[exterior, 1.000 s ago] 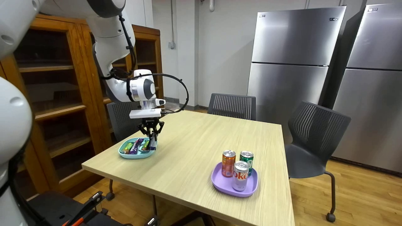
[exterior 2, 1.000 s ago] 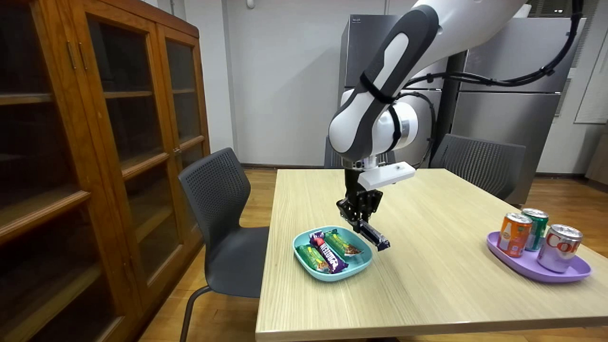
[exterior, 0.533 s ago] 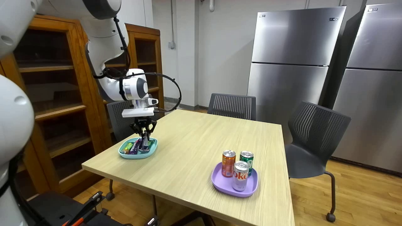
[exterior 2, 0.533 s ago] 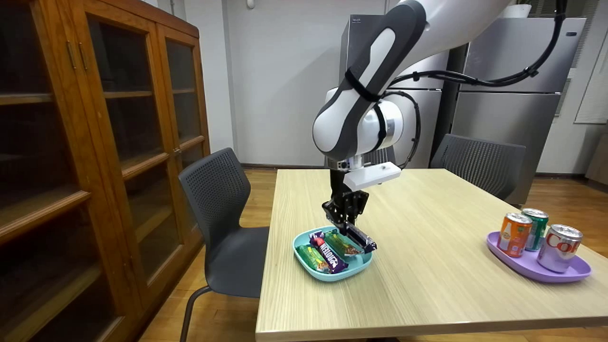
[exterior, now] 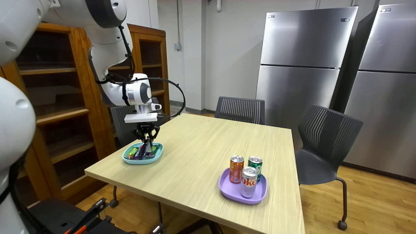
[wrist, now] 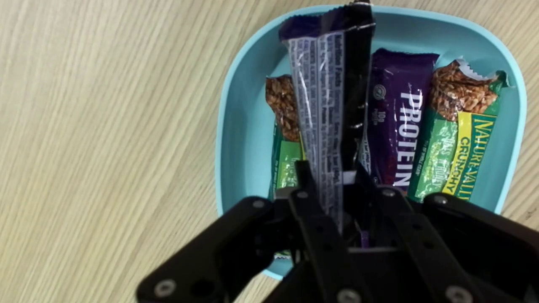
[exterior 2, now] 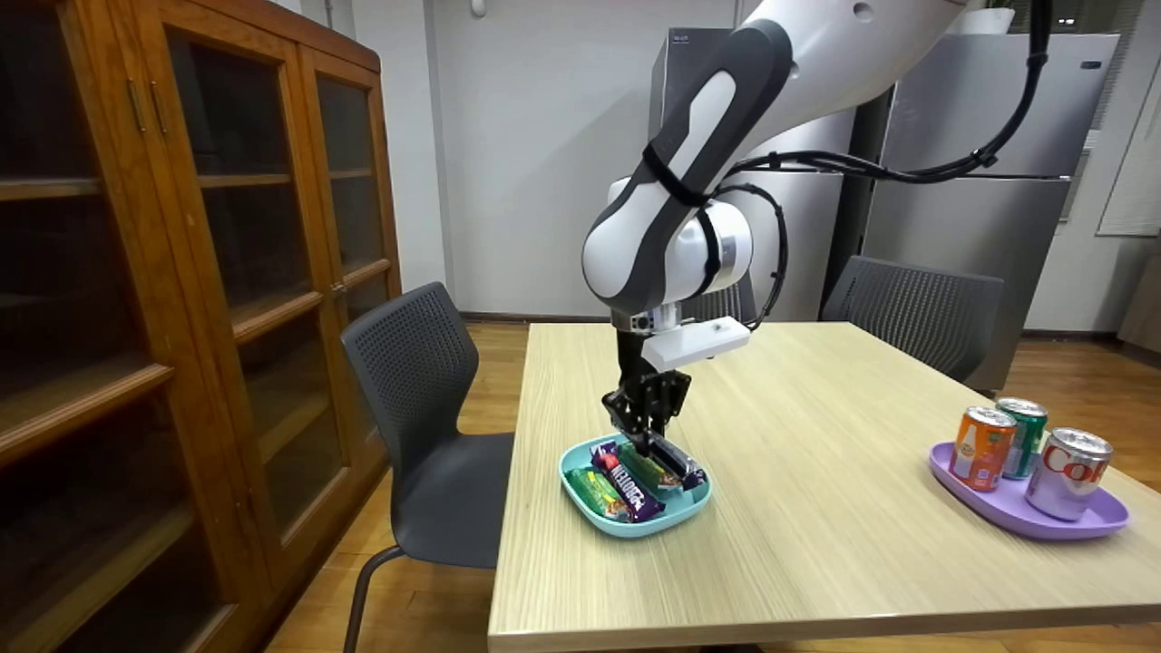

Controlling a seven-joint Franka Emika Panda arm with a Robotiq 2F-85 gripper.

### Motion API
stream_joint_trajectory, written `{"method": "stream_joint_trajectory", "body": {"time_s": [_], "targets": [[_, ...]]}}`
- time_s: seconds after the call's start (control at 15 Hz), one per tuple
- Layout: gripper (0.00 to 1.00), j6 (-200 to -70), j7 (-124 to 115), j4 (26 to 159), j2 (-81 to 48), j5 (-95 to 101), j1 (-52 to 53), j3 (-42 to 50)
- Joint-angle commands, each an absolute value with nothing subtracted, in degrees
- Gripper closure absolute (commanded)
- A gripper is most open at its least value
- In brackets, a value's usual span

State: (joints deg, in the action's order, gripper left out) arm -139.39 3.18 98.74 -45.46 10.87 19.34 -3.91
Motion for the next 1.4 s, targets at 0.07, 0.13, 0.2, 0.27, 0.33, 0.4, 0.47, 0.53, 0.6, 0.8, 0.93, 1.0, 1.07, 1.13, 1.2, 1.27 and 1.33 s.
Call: {"method": "stream_joint_trajectory", "body": {"time_s": [0.07,0.13,0.2,0.27,0.33,0.4,0.47,0.53,0.6,0.8,0.93,1.0,1.07,1.13,1.2,1.27,1.33], "targets": [[0.94,-135.8,3.2,94.6,-47.8,11.6,19.3,-5.2],[0.94,-135.7,3.2,94.2,-48.1,11.7,19.4,-5.2],[0.94,-135.5,3.2,93.8,-48.4,11.8,19.4,-5.3],[0.94,-135.3,3.2,93.5,-48.6,11.8,19.5,-5.3],[0.94,-135.2,3.2,93.3,-48.9,11.7,19.4,-5.3],[0.94,-135.0,3.2,93.1,-49.0,11.7,19.4,-5.3],[0.9,-134.9,3.2,92.8,-49.2,11.7,19.4,-5.3],[0.5,-134.8,3.2,92.7,-49.3,11.8,19.4,-5.2],[0.5,-134.6,3.2,92.6,-49.3,11.8,19.4,-5.2],[0.32,-134.3,3.0,92.3,-49.4,11.8,19.4,-5.1],[0.17,-134.1,2.9,92.3,-49.3,11.9,19.4,-5.0],[0.08,-134.1,2.8,92.3,-49.2,11.9,19.4,-5.0],[0.02,-134.1,2.7,92.3,-49.2,11.8,19.3,-4.9],[0.0,-134.2,2.7,92.4,-49.0,11.9,19.3,-4.8],[0.0,-134.4,2.6,92.5,-48.8,11.9,19.2,-4.7],[0.0,-134.5,2.5,92.7,-48.5,11.9,19.1,-4.6],[0.0,-134.9,2.5,93.0,-48.2,11.9,19.0,-4.5]]}}
